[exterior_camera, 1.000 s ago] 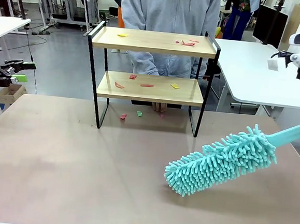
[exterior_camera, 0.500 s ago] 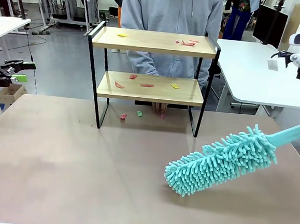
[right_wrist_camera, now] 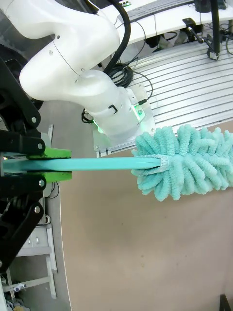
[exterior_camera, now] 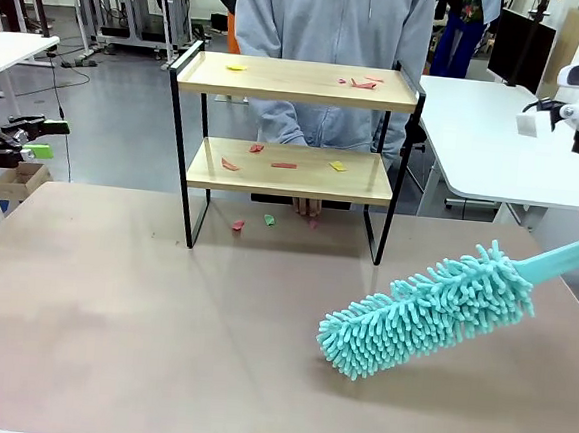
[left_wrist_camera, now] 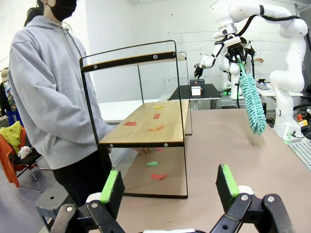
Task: Clean the shelf.
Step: Clean the specific section of the Shelf indicated by the human with the Duster.
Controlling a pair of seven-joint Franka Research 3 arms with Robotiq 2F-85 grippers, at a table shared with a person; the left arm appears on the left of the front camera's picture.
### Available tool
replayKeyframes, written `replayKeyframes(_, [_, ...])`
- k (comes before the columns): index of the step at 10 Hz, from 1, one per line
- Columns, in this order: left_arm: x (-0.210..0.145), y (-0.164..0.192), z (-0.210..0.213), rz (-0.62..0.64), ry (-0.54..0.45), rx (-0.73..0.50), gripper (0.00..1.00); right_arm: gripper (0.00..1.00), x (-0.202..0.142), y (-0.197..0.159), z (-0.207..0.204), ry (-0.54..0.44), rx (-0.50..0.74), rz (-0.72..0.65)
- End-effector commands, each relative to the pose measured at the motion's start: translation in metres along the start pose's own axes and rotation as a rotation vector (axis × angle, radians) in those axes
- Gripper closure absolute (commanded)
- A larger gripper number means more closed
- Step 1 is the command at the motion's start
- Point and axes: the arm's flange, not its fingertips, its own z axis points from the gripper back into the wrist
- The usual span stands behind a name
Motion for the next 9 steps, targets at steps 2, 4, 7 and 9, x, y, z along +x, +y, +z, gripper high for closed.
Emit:
replayKeyframes(2, [0.002, -0.002, 0.0, -0.013, 0.004, 0.001, 0.0, 0.87, 0.008, 0.008, 0.007, -0.062, 0.017, -0.042])
replayKeyframes(4, [0.002, -0.002, 0.0, -0.013, 0.004, 0.001, 0.0, 0.87, 0.03, 0.024, 0.022, -0.12, 0.017, -0.111])
replayKeyframes(7, [0.002, -0.002, 0.0, -0.013, 0.004, 0.001, 0.0, 0.87, 0.098, 0.05, 0.036, -0.229, 0.094, -0.388])
replayKeyframes(9, [0.002, -0.002, 0.0, -0.013, 0.004, 0.001, 0.0, 0.87, 0.152, 0.057, 0.031, -0.286, 0.086, -0.526])
